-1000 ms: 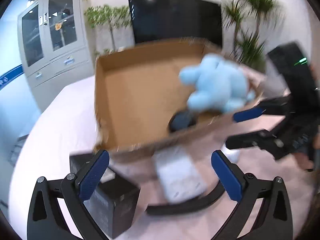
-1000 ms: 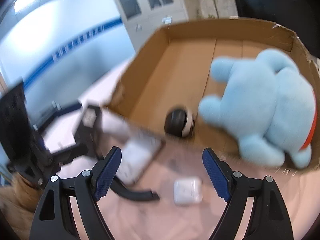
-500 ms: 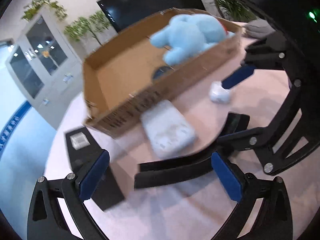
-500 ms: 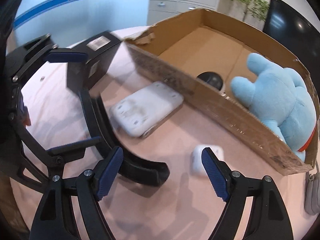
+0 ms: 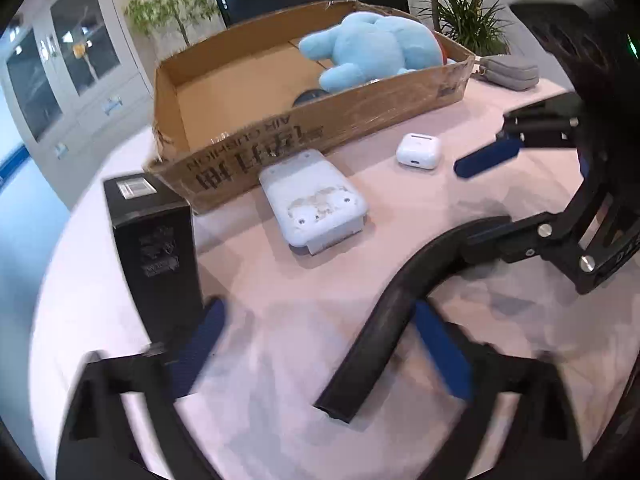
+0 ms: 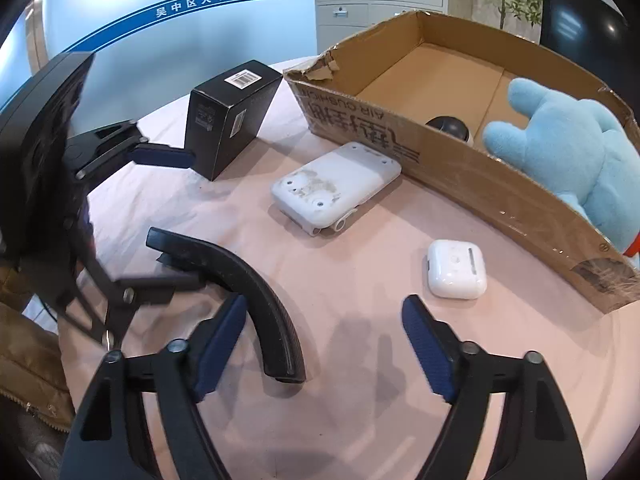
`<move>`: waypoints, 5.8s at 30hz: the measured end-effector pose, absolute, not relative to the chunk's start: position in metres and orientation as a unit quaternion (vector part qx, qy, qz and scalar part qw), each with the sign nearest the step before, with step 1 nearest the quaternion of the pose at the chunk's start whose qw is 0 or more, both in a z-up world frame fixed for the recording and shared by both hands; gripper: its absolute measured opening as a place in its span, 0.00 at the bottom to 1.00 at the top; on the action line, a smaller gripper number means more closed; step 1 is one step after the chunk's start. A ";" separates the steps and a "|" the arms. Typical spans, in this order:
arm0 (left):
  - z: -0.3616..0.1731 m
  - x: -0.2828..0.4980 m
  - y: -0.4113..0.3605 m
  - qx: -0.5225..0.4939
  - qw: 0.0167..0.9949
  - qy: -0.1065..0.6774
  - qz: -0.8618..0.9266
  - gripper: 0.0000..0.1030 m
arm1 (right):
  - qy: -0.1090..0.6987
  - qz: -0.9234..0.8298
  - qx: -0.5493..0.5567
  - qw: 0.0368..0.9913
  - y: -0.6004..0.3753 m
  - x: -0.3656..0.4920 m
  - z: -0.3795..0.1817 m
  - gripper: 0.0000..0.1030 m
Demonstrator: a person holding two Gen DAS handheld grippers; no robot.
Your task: Organize objects
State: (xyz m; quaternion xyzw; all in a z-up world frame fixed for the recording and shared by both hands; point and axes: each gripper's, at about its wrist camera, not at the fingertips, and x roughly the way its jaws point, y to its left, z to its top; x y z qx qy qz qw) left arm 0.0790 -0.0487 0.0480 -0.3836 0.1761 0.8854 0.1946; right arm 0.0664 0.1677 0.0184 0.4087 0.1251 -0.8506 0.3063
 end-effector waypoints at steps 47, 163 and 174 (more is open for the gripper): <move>0.044 0.083 -0.074 -0.405 0.229 0.120 0.877 0.18 | 0.009 -0.845 0.427 0.321 0.191 0.068 0.013 0.08; 0.129 0.030 -0.026 -0.272 0.197 0.124 0.934 0.99 | 0.027 -0.885 0.387 0.257 0.211 -0.033 0.078 0.67; 0.101 0.044 -0.123 -0.338 0.127 0.047 0.931 0.99 | 0.020 -0.840 0.422 0.341 0.165 -0.027 0.059 0.70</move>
